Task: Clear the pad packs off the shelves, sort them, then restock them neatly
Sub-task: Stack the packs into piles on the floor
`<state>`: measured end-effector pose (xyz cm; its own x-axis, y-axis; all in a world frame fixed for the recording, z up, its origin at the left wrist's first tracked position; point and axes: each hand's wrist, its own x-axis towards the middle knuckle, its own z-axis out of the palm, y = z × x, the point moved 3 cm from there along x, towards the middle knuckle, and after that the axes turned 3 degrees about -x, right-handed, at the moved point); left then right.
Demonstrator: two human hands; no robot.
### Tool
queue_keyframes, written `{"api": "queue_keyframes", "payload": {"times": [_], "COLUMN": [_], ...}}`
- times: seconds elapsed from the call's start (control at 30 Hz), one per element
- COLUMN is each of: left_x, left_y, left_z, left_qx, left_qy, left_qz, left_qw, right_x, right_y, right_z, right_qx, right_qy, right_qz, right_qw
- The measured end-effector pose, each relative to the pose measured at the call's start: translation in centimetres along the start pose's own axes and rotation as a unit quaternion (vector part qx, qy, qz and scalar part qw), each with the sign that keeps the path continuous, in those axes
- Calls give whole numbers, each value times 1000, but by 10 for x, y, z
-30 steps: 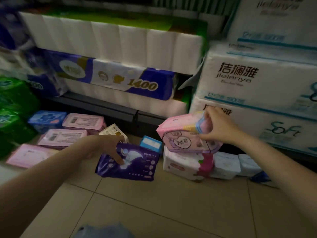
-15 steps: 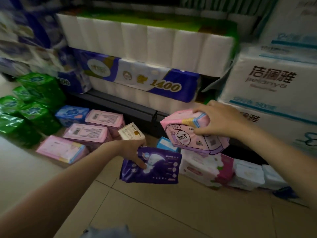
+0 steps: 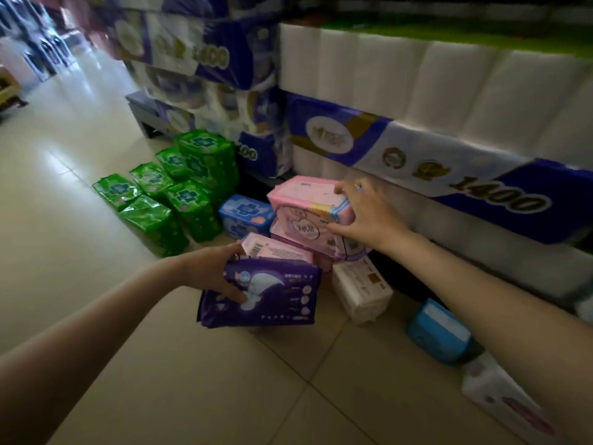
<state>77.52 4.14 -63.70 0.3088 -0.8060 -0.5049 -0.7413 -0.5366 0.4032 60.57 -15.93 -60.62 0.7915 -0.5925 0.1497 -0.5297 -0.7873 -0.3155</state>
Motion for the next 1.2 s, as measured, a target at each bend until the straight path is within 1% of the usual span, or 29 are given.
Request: {"api": "queue_keyframes", "payload": {"times": [0.07,0.1,0.17,0.2,0.23,0.27,0.3,0.33,0.37,0.4,0.43,0.47,0.5,0.53,0.57,0.67,0.8,0.87,0.93,1.0,1.1,1.13,1.17,1.2], "left_x": [5,9,17,21,24,27,29,31,32,35,37,40,43,47,51,58,58,55,52,46,37,33,29,24], "left_y": [-19,-25,-36,-39,-40,-39,-36,-31,-23,-14,-3,11,27,45,65,130,224,268,310,351,410,427,442,456], "left_z": [-6,-7,-9,-9,-8,-8,-7,-7,-5,-3,-1,3,7,12,17,36,61,75,93,113,143,151,159,167], "left_qx": [-26,-34,-46,-49,-51,-49,-44,-35,-29,-24,-19,-13,-8,-2,3,26,26,39,49,83,161,197,245,301], "left_qy": [18,25,27,22,15,6,-1,-9,-18,-29,-43,-56,-68,-82,-100,-147,-174,-171,-167,-144,-81,-56,-28,8], "left_qz": [3,5,8,9,10,10,11,14,20,29,38,51,66,83,99,138,215,252,285,323,386,409,434,465], "left_qw": [999,999,999,999,999,999,999,999,999,999,998,997,995,993,990,979,961,952,943,932,905,889,866,833], "right_x": [22,31,40,42,43,43,41,37,32,22,9,-6,-24,-41,-55,-90,-146,-177,-207,-237,-278,-291,-306,-322], "right_y": [-7,-8,-8,-7,-7,-7,-7,-8,-8,-7,-4,0,6,16,29,72,120,143,168,193,225,235,245,255], "right_z": [26,41,71,82,86,85,80,70,61,51,43,37,34,31,26,2,-37,-58,-82,-104,-127,-132,-139,-147], "right_qx": [-16,-48,-133,-154,-154,-142,-120,-81,-24,43,107,159,191,209,217,220,205,176,138,94,51,50,81,141], "right_qy": [14,-6,-93,-139,-167,-175,-165,-137,-105,-96,-125,-192,-272,-331,-354,-337,-367,-342,-293,-236,-167,-155,-147,-141], "right_qz": [22,38,55,59,64,67,62,51,38,27,20,19,26,41,60,120,158,163,180,200,206,208,223,251], "right_qw": [1000,998,985,976,972,972,977,986,993,994,986,968,943,919,908,907,893,909,929,946,963,964,960,947]}}
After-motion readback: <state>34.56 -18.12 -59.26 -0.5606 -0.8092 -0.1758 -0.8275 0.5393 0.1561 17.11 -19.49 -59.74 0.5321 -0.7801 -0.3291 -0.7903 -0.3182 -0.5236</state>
